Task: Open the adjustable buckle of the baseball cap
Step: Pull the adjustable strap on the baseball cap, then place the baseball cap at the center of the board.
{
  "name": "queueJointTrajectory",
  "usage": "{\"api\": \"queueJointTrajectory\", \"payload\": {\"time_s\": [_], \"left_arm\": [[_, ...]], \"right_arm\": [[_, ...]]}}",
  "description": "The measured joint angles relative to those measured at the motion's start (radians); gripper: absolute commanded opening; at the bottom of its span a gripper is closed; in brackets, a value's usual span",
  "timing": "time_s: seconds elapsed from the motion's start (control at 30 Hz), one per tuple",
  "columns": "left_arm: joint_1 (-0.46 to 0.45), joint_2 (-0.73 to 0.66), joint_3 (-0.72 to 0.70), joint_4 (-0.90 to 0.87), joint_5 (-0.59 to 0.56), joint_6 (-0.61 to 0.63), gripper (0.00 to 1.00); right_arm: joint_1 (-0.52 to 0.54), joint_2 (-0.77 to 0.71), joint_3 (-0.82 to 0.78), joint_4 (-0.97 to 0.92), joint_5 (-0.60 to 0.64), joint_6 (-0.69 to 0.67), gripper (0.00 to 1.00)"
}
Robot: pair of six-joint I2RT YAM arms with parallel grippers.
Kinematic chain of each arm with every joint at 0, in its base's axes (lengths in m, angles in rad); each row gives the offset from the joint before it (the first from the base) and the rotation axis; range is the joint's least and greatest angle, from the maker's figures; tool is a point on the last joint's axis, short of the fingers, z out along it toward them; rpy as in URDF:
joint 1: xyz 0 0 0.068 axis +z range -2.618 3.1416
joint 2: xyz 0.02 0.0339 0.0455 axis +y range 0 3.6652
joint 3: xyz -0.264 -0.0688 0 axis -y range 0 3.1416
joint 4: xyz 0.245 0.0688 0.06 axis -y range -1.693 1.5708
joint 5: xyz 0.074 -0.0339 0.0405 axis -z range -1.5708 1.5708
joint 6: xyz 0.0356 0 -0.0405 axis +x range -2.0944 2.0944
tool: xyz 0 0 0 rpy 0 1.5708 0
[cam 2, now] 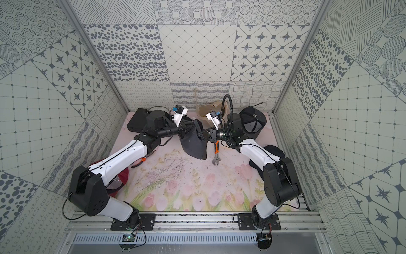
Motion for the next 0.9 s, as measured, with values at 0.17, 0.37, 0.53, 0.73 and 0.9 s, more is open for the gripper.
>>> {"api": "queueJointTrajectory", "payload": {"time_s": [0.17,0.37,0.53,0.73,0.9], "left_arm": [[-0.003,0.002,0.040,-0.016,-0.027,-0.008,0.00],[-0.003,0.002,0.060,-0.038,-0.073,-0.008,0.00],[0.002,-0.021,0.047,-0.047,-0.113,-0.005,0.00],[0.025,-0.055,0.005,-0.062,-0.147,0.002,0.00],[0.078,-0.056,-0.029,-0.076,-0.151,0.000,0.00]], "right_arm": [[0.000,-0.018,-0.057,-0.055,0.041,-0.039,0.05],[-0.029,-0.121,-0.120,-0.060,0.097,-0.052,0.78],[-0.108,-0.226,-0.157,-0.075,0.201,-0.029,0.98],[-0.140,-0.321,-0.161,-0.103,0.329,-0.025,0.98],[-0.142,-0.349,-0.162,-0.131,0.425,-0.025,0.98]]}}
